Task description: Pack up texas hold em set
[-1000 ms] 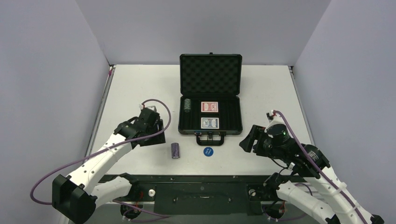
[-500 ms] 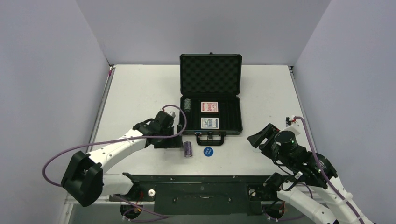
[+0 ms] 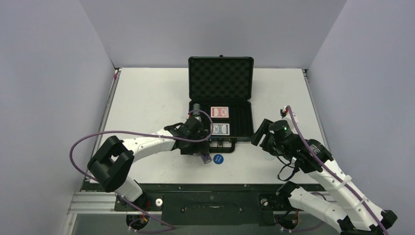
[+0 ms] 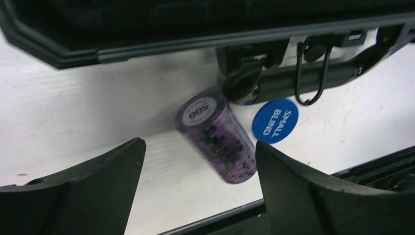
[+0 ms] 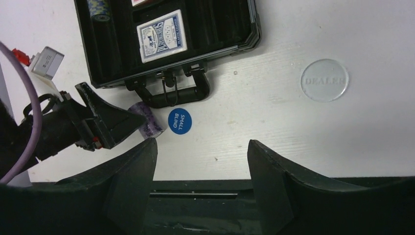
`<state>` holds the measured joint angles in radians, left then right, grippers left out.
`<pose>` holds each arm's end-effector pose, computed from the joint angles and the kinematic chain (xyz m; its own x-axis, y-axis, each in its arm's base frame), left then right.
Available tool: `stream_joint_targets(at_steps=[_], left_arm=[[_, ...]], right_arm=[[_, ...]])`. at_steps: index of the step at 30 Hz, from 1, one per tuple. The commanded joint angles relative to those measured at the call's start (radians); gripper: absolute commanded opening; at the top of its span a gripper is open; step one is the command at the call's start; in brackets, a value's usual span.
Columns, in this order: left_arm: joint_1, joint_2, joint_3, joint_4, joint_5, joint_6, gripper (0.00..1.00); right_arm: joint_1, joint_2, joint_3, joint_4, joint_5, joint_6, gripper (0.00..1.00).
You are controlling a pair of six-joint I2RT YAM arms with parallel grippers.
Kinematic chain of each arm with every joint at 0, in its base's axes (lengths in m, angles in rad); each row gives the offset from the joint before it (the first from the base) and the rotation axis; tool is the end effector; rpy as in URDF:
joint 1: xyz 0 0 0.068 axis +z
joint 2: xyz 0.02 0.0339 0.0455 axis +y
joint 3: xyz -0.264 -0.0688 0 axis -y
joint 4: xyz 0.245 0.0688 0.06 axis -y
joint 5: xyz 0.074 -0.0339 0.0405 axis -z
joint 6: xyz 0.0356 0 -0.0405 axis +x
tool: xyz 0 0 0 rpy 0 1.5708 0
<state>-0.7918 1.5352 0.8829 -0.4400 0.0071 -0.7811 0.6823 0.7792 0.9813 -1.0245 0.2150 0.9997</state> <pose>0.2051 -0.2081 0.1790 -0.9455 -0.0444 -0.3225 0.0679 0.9420 -0.3287 0.1089 0.0787 0.3273 -0.7309 0.4652 -0.4994 0.2064 0.8481 0.4880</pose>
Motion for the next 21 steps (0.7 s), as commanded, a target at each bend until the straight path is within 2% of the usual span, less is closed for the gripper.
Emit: stream_joint_targets(at_steps=[1,8,14,18,21], left_arm=[[-0.022,0.069,0.075,0.070,-0.045,-0.085,0.79],[-0.075,0.158,0.168,-0.088,-0.138,-0.168,0.67],[-0.101,0.152,0.146,-0.165,-0.160,-0.247,0.45],[-0.110,0.141,0.132,-0.204,-0.179,-0.228,0.31],[-0.112,0.140,0.162,-0.241,-0.222,-0.164,0.30]], right_arm=[[-0.006,0.023,0.059,0.071,-0.008,-0.139,0.64],[-0.066,0.015,0.006,0.078,-0.067,-0.228,0.65],[-0.114,-0.023,-0.088,0.117,-0.105,-0.254,0.65],[-0.132,-0.007,-0.103,0.137,-0.103,-0.290,0.65],[-0.140,0.023,-0.095,0.159,-0.105,-0.306,0.65]])
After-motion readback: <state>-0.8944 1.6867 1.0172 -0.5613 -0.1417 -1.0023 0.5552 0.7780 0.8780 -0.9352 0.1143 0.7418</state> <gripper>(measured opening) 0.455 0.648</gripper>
